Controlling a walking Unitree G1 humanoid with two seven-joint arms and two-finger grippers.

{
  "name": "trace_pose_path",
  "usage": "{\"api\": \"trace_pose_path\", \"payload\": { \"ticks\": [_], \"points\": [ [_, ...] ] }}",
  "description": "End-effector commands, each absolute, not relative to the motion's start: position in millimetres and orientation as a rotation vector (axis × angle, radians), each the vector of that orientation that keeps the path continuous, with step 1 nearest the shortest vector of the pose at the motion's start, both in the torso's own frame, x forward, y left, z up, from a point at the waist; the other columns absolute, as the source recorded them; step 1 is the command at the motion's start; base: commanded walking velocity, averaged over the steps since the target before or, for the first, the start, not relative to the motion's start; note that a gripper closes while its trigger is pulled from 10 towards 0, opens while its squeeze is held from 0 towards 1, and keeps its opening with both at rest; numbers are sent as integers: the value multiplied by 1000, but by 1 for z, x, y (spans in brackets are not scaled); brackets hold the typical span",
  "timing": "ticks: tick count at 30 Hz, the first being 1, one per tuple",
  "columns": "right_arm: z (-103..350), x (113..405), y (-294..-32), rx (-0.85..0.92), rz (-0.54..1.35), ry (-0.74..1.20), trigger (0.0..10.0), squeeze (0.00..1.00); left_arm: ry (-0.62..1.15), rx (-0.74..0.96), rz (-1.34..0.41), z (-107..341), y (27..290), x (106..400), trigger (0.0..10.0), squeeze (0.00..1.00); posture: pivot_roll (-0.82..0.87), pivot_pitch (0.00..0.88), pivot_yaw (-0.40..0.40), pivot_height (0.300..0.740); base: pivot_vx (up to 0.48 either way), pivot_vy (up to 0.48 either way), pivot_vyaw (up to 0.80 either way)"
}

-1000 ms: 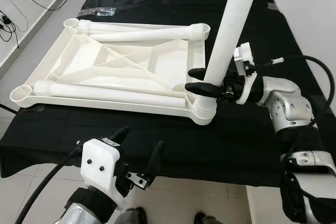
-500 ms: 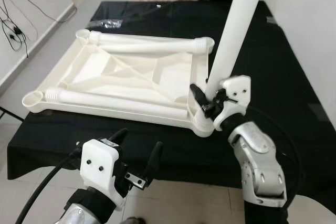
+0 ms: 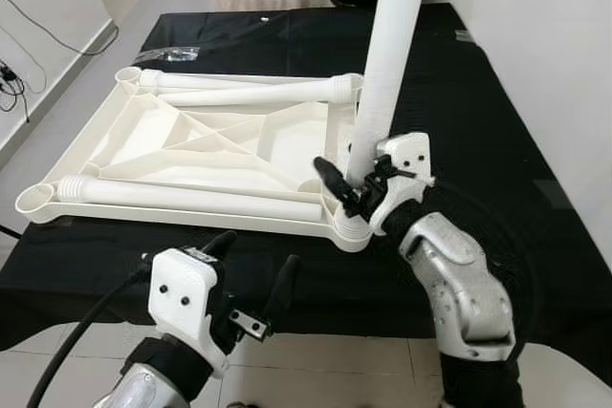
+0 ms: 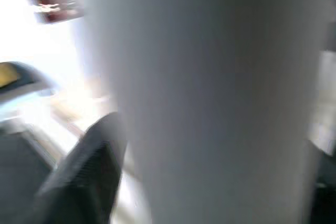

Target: Building children table

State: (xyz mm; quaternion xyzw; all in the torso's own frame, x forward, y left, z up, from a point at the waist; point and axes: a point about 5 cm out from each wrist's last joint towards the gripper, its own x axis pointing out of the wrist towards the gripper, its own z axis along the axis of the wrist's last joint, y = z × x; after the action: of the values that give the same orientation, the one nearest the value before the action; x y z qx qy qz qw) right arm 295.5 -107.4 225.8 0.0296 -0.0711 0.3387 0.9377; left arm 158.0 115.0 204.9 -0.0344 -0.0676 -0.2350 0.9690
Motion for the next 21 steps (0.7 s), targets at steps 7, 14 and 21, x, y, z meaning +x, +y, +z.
{"api": "trace_pose_path", "payload": {
  "ticks": [7, 14, 21],
  "points": [
    [232, 299, -114, -48, 1109, -164, 10000, 0, -117, -68, -485, 202, 111, 157, 10000, 0, 120, 172, 17, 740, 0, 0, 0],
    [243, 315, -125, -17, 1139, -185, 10000, 0, -118, -70, -492, 203, 110, 158, 10000, 0, 119, 171, 19, 740, 0, 0, 0],
    [250, 319, -135, -7, 1250, -206, 0, 0, -119, -75, -494, 203, 108, 158, 10000, 0, 109, 168, 14, 740, 0, 0, 0]
  ]
}}
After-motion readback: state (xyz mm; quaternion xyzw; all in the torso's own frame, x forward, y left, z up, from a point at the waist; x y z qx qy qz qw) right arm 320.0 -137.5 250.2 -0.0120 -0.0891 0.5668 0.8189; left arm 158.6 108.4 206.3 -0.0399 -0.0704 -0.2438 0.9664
